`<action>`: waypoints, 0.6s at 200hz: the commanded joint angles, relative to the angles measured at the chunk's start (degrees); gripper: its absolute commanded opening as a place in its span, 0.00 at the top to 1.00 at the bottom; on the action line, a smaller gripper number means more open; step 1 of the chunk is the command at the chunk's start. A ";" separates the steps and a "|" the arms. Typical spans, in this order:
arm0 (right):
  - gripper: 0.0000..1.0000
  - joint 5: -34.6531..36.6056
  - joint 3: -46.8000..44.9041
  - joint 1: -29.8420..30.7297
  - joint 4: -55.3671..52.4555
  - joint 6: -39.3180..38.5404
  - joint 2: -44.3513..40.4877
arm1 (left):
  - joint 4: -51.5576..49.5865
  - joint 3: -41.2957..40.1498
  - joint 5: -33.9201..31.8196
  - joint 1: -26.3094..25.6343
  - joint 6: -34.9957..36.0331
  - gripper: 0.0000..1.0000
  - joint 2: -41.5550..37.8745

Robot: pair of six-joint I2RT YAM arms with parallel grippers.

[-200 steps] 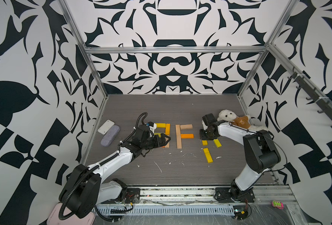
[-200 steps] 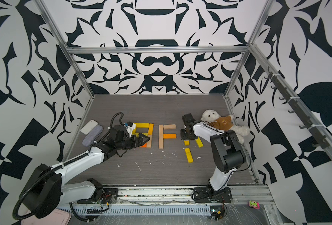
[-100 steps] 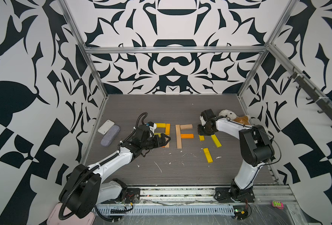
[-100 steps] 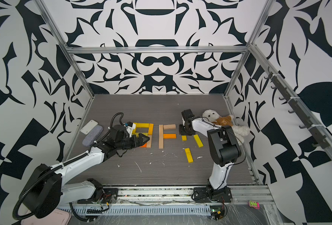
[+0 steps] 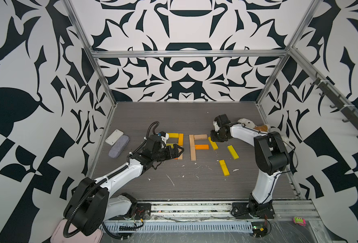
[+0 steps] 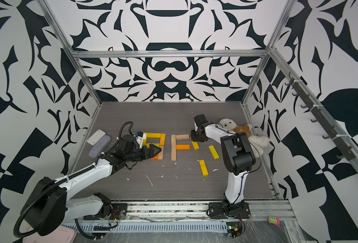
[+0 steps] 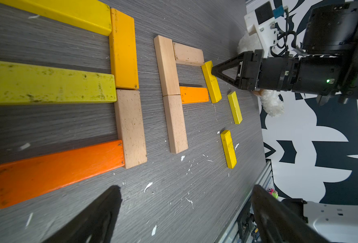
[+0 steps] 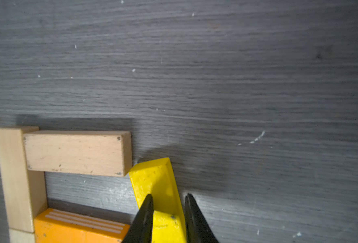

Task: Assemble the number 8 with building blocks
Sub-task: Assemble the building block at the center of the board.

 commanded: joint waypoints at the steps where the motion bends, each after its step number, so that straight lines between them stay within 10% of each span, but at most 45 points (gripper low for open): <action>1: 0.69 1.35 -1.07 0.15 -1.25 0.47 -0.92 | -1.20 0.96 -0.13 -0.15 0.57 0.01 -0.56; 120: 0.55 -2.54 -4.77 0.92 -0.91 -5.28 -5.14 | -0.32 0.46 0.24 -0.40 0.31 0.01 -0.34</action>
